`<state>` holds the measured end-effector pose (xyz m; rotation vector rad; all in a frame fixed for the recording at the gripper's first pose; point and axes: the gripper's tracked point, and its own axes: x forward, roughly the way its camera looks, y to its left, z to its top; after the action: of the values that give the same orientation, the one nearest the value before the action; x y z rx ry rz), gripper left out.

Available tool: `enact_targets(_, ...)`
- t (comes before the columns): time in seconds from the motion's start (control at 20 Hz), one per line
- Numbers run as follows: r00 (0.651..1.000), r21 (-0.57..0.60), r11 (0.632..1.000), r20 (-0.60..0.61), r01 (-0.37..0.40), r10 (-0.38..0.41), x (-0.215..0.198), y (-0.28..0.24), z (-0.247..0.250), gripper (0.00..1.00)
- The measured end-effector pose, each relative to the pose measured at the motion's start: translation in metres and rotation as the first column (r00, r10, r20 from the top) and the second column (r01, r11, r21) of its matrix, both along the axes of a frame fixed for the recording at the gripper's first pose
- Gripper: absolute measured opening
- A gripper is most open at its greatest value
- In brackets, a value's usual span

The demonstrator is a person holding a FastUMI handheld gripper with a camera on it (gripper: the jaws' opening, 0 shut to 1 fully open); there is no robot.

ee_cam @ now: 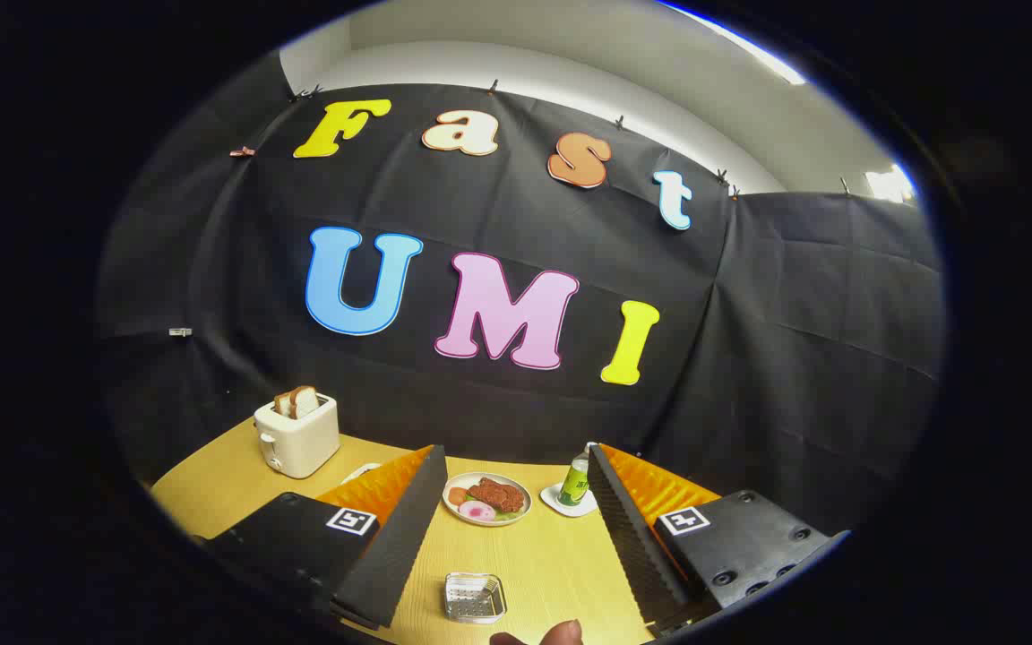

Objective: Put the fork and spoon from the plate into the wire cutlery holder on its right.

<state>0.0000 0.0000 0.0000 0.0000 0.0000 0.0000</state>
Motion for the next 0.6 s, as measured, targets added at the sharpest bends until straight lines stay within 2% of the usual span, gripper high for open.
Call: enact_targets(0.6,1.0,-0.001,1.0,-0.004,-0.006,0.006,0.0011,0.0046,-0.001,0.98)
